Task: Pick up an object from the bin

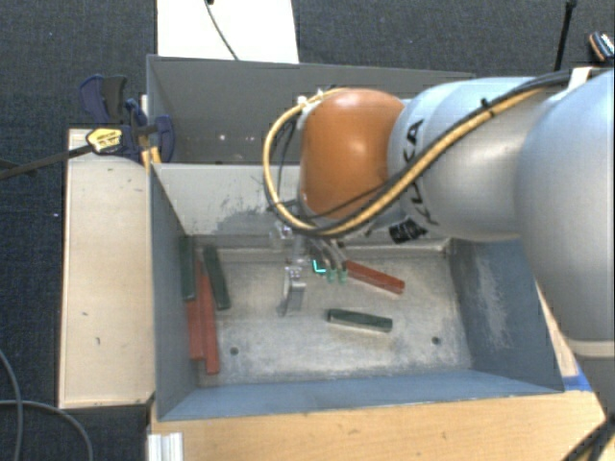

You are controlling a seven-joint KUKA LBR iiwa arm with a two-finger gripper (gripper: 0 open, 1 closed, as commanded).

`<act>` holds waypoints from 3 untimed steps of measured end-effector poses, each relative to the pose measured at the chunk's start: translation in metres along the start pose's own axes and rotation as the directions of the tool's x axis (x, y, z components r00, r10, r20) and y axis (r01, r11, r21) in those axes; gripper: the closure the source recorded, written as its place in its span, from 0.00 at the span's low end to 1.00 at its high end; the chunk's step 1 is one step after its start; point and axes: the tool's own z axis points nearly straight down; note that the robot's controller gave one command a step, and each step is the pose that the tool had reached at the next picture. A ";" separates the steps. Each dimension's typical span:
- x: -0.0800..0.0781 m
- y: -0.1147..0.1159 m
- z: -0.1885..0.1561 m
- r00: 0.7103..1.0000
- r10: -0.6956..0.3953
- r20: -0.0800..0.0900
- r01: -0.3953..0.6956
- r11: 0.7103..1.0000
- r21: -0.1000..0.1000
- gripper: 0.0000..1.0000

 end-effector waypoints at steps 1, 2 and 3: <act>-0.009 -0.133 0.087 0.983 0.183 0.006 -0.183 0.983 0.000 0.00; -0.030 -0.114 0.055 0.914 0.405 0.011 -0.405 0.914 -0.005 0.00; -0.007 -0.129 0.056 0.804 0.594 0.005 -0.594 0.804 -0.003 0.00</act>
Offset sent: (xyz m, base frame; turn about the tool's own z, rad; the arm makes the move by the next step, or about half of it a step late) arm 0.0088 -0.1284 -0.0865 0.1749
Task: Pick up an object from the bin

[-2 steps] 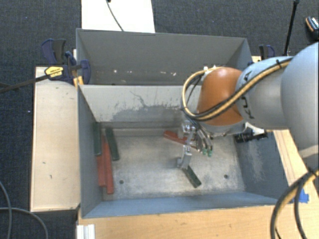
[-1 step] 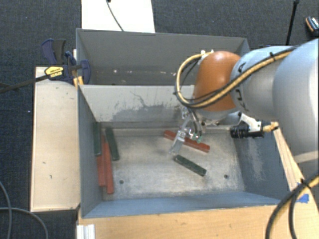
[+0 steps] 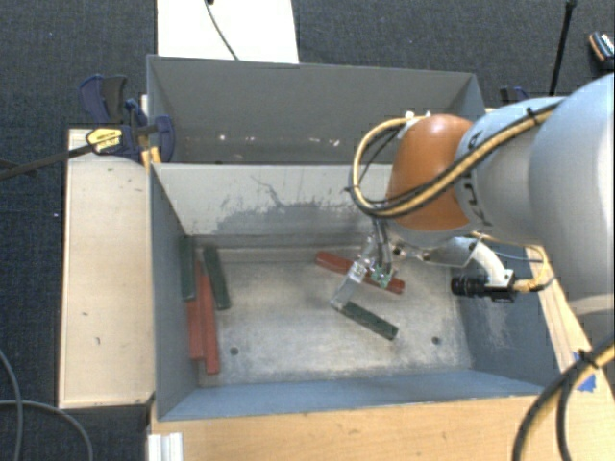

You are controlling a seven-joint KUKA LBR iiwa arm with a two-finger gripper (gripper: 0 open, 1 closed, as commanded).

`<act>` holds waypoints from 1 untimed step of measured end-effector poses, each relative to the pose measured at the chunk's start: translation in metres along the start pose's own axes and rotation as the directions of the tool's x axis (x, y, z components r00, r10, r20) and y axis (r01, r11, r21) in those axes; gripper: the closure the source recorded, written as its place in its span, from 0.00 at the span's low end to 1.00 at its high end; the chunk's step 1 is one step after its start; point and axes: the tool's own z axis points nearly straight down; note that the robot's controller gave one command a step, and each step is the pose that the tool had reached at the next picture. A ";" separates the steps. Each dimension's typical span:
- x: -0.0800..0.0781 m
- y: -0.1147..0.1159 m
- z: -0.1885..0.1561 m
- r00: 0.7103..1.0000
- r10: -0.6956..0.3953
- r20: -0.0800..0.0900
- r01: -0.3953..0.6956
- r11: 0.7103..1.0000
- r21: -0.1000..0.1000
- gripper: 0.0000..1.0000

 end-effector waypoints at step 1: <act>0.000 0.037 0.031 0.994 0.108 0.000 -0.108 0.994 -0.002 0.00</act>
Offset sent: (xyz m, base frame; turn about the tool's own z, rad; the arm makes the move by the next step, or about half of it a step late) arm 0.0220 0.0282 -0.0301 0.1117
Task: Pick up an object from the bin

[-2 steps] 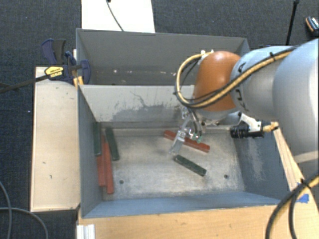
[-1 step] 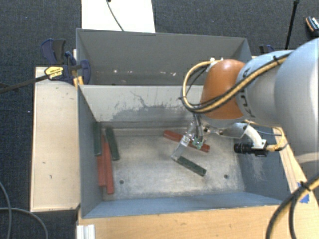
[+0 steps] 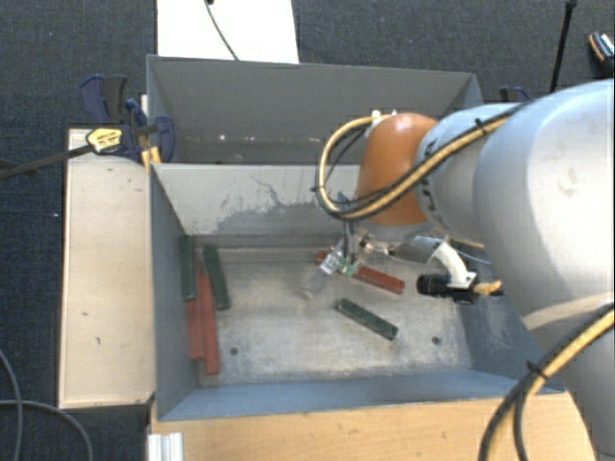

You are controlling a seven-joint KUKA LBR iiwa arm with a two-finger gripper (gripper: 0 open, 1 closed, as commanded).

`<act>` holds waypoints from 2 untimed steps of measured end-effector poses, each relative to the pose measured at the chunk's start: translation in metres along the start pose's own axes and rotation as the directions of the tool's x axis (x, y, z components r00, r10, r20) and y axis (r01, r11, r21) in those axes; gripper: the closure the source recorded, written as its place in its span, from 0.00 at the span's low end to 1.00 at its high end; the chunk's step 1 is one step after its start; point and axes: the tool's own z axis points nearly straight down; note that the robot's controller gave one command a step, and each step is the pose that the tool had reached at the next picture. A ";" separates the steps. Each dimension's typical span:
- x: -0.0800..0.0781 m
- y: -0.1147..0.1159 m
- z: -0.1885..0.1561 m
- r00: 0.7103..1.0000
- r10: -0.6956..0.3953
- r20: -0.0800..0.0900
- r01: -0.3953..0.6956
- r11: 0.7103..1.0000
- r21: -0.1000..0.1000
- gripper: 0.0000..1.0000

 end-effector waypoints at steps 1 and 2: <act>-0.013 -0.030 -0.001 0.993 0.120 -0.001 -0.120 0.993 0.003 0.00; -0.013 -0.029 -0.002 0.993 0.118 -0.001 -0.118 0.993 0.002 1.00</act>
Offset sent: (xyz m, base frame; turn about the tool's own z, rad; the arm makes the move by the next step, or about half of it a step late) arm -0.0101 -0.0300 0.0007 0.1231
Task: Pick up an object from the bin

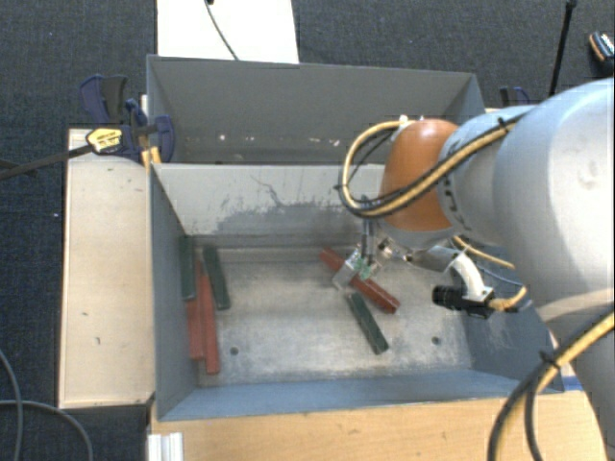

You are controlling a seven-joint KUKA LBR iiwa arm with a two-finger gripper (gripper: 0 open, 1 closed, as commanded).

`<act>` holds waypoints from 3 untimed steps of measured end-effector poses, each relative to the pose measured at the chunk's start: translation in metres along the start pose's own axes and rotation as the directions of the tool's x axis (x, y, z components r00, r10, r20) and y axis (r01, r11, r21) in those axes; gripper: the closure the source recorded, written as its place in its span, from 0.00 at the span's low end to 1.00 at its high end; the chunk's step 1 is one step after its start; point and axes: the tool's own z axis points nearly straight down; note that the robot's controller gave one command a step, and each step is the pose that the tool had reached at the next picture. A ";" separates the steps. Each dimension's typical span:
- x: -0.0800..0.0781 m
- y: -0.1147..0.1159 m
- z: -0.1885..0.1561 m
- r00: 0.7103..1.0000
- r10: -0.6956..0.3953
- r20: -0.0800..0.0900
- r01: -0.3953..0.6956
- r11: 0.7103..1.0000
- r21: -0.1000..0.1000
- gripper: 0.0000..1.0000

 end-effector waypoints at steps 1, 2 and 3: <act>-0.001 0.001 -0.014 1.000 -0.002 0.002 0.002 1.000 -0.003 1.00; -0.002 0.001 -0.051 1.000 -0.007 0.003 0.007 1.000 -0.004 1.00; -0.003 0.002 -0.096 1.000 -0.016 0.003 0.016 1.000 -0.004 1.00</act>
Offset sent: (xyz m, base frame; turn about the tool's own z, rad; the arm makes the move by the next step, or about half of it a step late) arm 0.0000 -0.0001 0.0131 0.0000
